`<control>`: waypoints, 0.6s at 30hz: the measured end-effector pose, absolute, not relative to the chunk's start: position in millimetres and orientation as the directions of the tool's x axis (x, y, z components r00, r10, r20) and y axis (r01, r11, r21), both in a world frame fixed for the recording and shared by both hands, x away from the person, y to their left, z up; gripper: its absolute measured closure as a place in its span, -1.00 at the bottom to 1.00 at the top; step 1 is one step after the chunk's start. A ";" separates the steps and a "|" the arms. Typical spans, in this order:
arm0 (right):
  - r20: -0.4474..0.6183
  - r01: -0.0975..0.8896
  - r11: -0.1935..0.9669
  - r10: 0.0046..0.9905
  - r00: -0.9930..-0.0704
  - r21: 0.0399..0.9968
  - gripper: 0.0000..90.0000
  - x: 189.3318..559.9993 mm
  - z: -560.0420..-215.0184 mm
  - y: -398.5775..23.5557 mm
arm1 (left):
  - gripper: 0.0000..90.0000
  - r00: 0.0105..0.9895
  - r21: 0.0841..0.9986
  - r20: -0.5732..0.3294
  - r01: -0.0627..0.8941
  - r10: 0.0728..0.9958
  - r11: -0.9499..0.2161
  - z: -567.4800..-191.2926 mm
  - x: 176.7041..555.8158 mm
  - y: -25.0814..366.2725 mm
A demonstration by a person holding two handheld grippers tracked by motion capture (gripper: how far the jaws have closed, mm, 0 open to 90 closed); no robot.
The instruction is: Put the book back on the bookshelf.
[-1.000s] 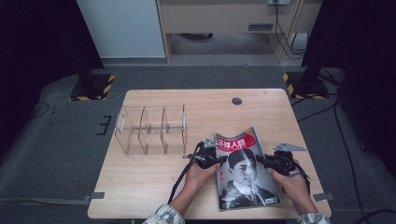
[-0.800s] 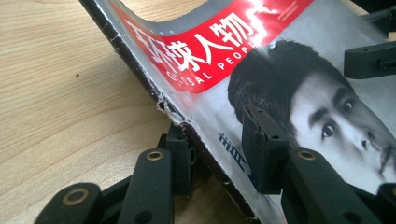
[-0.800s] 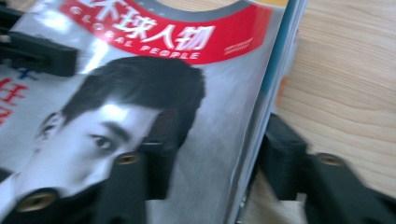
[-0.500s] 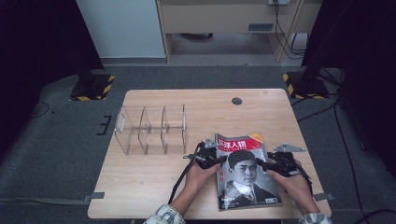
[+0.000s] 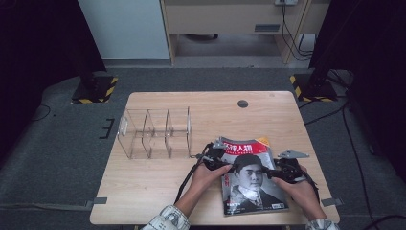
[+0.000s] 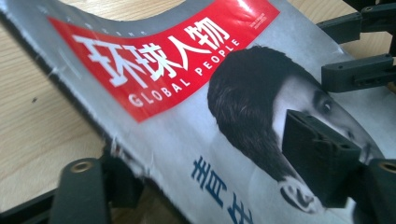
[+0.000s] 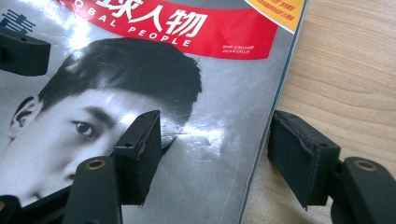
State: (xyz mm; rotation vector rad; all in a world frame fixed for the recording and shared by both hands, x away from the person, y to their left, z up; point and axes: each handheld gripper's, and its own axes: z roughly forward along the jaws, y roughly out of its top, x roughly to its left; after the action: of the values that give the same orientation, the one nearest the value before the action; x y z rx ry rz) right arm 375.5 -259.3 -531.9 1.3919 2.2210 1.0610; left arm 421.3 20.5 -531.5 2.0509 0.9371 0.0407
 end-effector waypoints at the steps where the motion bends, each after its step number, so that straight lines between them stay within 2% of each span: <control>1: 0.120 0.640 0.252 0.870 -0.478 0.726 -0.22 375.4 -531.6 -259.2 | -0.49 0.716 0.715 -0.305 0.608 0.628 -0.347 -531.7 425.7 20.6; 5: 0.115 0.637 0.257 0.868 -0.482 0.726 -0.22 374.3 -531.7 -257.9 | -0.60 0.705 0.707 -0.349 0.631 0.617 -0.320 -532.3 433.4 20.6; 9: 0.120 0.639 0.251 0.870 -0.479 0.727 -0.22 373.1 -531.9 -255.9 | -0.72 0.725 0.700 -0.319 0.615 0.611 -0.364 -530.7 437.4 15.6; 14: 0.113 0.637 0.260 0.868 -0.483 0.726 -0.24 369.5 -531.8 -251.2 | -0.92 0.714 0.696 -0.316 0.622 0.625 -0.359 -531.1 440.8 10.1; 18: 0.093 0.628 0.271 0.870 -0.484 0.729 -0.28 366.3 -532.5 -246.4 | -0.83 0.711 0.698 -0.281 0.612 0.645 -0.370 -530.7 442.0 9.5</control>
State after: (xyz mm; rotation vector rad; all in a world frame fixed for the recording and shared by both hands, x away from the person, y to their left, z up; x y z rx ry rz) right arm 366.3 -246.4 -532.5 1.3681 2.2216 1.0409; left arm 442.0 9.5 -530.7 2.0810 0.9553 0.0498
